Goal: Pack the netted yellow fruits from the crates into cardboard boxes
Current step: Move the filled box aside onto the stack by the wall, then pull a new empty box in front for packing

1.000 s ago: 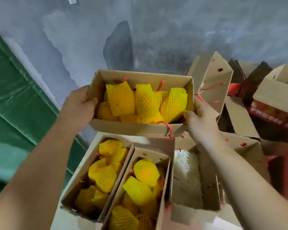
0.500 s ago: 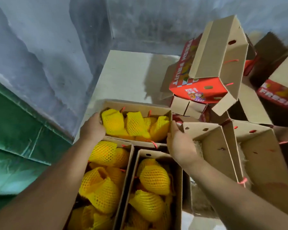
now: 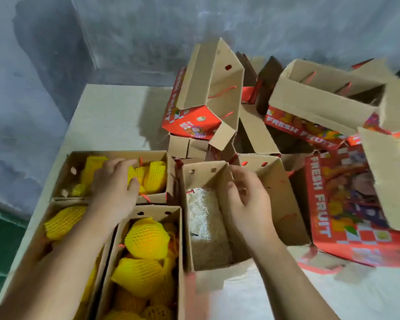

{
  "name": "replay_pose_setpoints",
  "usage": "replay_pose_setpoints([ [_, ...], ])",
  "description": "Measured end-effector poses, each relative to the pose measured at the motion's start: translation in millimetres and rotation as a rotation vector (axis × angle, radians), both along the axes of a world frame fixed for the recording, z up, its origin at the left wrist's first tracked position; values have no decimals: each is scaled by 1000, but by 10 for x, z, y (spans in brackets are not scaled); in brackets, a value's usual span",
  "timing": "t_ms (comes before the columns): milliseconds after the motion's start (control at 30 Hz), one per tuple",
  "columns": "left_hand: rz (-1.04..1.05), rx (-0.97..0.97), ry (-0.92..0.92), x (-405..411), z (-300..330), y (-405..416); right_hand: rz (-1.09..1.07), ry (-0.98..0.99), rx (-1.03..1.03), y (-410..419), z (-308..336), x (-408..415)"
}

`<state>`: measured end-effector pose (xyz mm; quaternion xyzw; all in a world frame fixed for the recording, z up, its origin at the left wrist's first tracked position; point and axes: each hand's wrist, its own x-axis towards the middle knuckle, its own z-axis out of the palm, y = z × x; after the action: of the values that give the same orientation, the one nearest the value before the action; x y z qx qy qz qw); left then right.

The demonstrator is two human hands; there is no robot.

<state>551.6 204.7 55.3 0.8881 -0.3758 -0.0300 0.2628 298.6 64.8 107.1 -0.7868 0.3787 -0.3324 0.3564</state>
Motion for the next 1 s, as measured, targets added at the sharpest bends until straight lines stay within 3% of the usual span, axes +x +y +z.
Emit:
replay_pose_setpoints([
  [100, -221, -256, 286, -943, 287, -368, -166, -17, -250, -248, 427, -835],
  [200, -400, -322, 554, -1906, 376, -636, -471, 47, -479, -475, 632, -1705],
  [267, -430, -326, 645, -2488, 348, -793, -591, 156, -387, -568, 662, -2177],
  [367, -399, -381, 708, -3247, 314, -1029, -517, 505, -155, -677, 604, -2669],
  [433, -364, -420, 726, -3654, 345, -1214, -439, 652, -152, -740, 569, -2910],
  [567, -411, -360, 781, -4272, 442, -1583, -240, 441, 44, -1033, 542, -3298],
  [667, -399, -255, 597, -4574, 392, -1681, -94, 83, 447, -1188, 479, -3448],
  [733, -335, -216, 480, -4695, 391, -1664, -129, -158, 700, -1189, 412, -3422],
  [900, -318, -242, 320, -4849, 369, -1700, -148, -150, 651, -1317, 413, -3216],
  [1000, -335, -334, 299, -4854, 277, -1675, -136, -105, 488, -1442, 443, -3239],
])
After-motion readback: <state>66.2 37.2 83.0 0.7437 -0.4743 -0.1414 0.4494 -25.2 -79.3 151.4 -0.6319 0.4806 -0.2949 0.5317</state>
